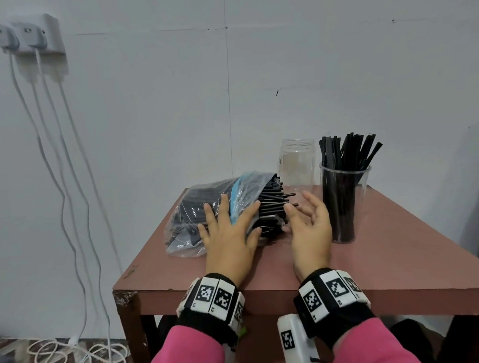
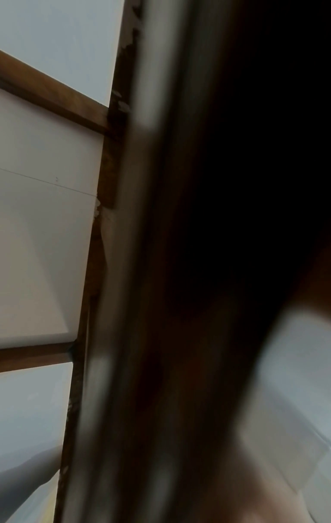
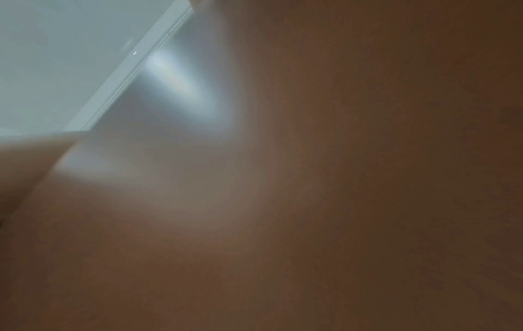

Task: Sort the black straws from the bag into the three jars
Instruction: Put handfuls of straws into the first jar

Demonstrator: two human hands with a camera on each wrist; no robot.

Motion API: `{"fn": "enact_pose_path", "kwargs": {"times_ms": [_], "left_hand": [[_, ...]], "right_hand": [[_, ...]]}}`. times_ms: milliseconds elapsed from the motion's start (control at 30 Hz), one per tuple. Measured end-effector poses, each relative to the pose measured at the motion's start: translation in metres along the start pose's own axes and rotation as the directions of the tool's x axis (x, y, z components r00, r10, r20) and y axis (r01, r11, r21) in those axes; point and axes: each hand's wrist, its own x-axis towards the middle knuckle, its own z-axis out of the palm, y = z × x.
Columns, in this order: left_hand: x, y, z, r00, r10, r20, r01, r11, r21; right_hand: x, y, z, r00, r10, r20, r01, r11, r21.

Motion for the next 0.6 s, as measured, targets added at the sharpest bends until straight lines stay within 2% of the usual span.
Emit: {"fn": "enact_pose_path", "kwargs": {"times_ms": [133,267,400,467,533,600], "left_hand": [[0.0000,0.0008,-0.0018,1.000,0.021,0.010,-0.021,0.999,-0.026],[0.0006,0.0014,-0.0033,1.000,0.028,0.007,-0.028,0.997,-0.074],[0.0005,0.0013,-0.0024,1.000,0.008,-0.006,-0.008,0.998,-0.061],[0.0005,0.0010,-0.0021,1.000,0.006,-0.008,-0.006,0.998,-0.063],[0.0004,0.0006,-0.0022,1.000,0.007,-0.008,-0.008,0.998,-0.062],[0.0004,0.0004,-0.0023,1.000,0.010,-0.005,-0.010,0.998,-0.057]], "right_hand": [[-0.0006,-0.0012,0.0030,0.993,0.066,0.096,-0.068,0.997,0.023],[-0.0010,-0.0041,0.0025,0.999,0.035,0.004,-0.036,0.998,0.060],[-0.0004,-0.0057,-0.0021,0.990,-0.052,-0.134,0.052,0.999,-0.004],[-0.0020,-0.0090,-0.0023,0.987,-0.062,-0.148,0.061,0.998,-0.013],[-0.0012,-0.0071,-0.0026,0.994,-0.014,-0.109,0.008,0.999,-0.052],[0.0000,-0.0029,-0.0014,0.995,0.087,-0.037,-0.090,0.992,-0.089]]}}
